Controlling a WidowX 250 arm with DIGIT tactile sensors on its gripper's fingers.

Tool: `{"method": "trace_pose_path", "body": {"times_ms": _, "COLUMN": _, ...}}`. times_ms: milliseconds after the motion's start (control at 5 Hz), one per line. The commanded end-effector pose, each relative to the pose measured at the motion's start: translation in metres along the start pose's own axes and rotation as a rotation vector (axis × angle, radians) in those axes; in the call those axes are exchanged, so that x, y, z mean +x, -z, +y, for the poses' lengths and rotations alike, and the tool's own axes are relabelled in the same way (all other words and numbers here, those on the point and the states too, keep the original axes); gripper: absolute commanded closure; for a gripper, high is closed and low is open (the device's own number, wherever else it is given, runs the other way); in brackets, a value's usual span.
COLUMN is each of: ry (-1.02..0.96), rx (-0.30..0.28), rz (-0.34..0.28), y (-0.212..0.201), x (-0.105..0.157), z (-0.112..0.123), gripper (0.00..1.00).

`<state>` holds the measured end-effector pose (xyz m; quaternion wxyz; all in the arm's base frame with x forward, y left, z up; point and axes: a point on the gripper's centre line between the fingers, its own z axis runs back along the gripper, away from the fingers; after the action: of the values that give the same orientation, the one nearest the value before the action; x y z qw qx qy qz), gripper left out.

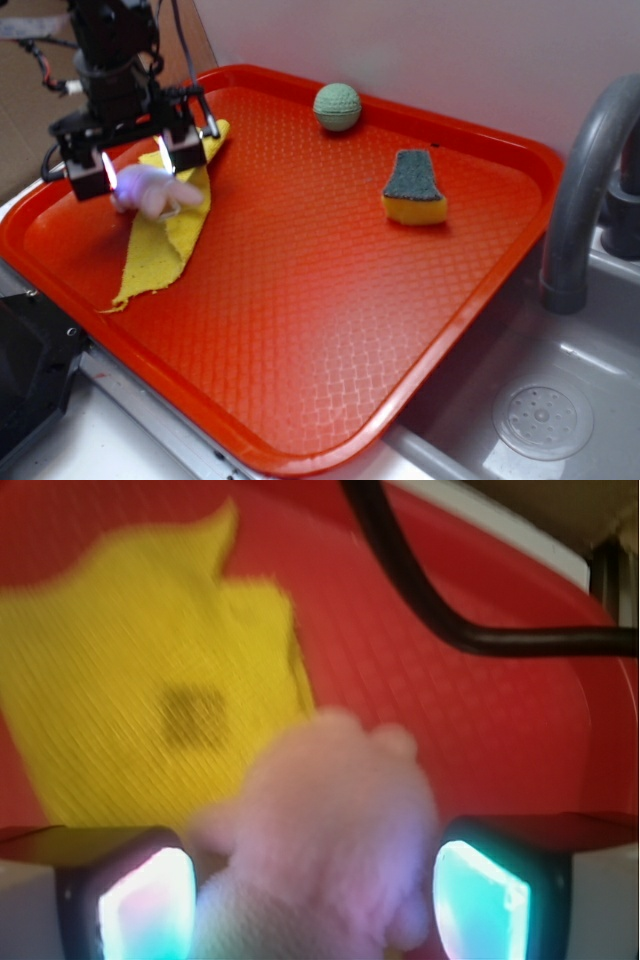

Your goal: Grab the pink bunny.

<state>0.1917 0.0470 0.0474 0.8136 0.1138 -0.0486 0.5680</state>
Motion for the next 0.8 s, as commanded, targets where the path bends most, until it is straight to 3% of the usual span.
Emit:
{"method": "trace_pose_path", "body": {"times_ms": 0, "ry": 0.032, "rx": -0.009, "rz": -0.031, "y": 0.007, "x": -0.016, "z": 0.026, "gripper": 0.00}}
{"method": "trace_pose_path", "body": {"times_ms": 200, "ry": 0.026, "rx": -0.017, "rz": -0.056, "y": 0.005, "x": -0.019, "z": 0.029, "gripper": 1.00}}
{"method": "trace_pose_path", "body": {"times_ms": 600, "ry": 0.101, "rx": -0.010, "rz": -0.133, "y": -0.007, "x": -0.019, "z": 0.031, "gripper": 1.00}}
